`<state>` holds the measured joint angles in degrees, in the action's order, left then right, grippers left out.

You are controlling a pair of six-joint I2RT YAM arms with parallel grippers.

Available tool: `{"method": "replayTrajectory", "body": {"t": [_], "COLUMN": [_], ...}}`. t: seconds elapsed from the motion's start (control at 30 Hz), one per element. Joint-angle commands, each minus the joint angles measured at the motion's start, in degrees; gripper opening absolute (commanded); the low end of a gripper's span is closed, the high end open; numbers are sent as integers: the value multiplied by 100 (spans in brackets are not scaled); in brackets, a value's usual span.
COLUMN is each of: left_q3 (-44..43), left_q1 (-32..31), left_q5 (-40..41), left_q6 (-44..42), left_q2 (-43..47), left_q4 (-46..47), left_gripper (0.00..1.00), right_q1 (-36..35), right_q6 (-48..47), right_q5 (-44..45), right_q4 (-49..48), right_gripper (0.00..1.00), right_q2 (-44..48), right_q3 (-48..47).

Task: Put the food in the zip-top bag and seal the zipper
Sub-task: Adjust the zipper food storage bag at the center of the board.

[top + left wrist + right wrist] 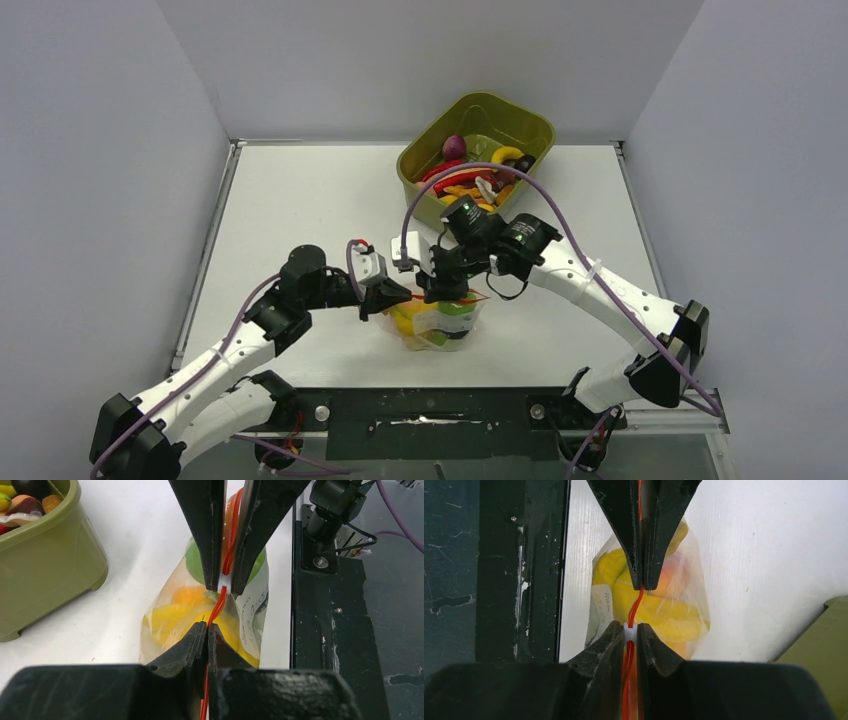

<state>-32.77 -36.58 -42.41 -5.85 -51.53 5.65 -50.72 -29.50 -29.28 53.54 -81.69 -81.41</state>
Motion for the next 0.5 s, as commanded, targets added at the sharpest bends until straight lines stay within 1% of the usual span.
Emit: {"method": "replayTrajectory", "body": {"t": [0.0,0.07,0.1,0.13,0.2,0.23,0.3,0.47], "left_q3": [-9,43,84,117,188,218,270,358], "left_q1": [-5,6,22,35,41,47,45,60], "left_q5": [59,180,229,253,281,279,300,326], "left_q6": [95,101,120,145,211,235,290,338], "left_q2": [257,392,455,512,595,618,668,768], "left_q4": [546,482,478,477,517,545,584,688], "left_gripper": [0,0,0,0,0,0,0,0], "right_q1": [-42,-7,20,47,92,101,106,141], "right_q6": [217,490,612,691,702,635,503,447], "right_q5": [-69,169,295,383,560,648,944,1512], "right_q4": [-588,-578,-569,-526,-396,-293,-56,617], "right_gripper": [10,30,39,46,56,60,64,65], "right_q2": [68,214,338,477,825,990,1276,1638], "right_q3": [-216,-270,-265,-239,-41,98,365,617]}}
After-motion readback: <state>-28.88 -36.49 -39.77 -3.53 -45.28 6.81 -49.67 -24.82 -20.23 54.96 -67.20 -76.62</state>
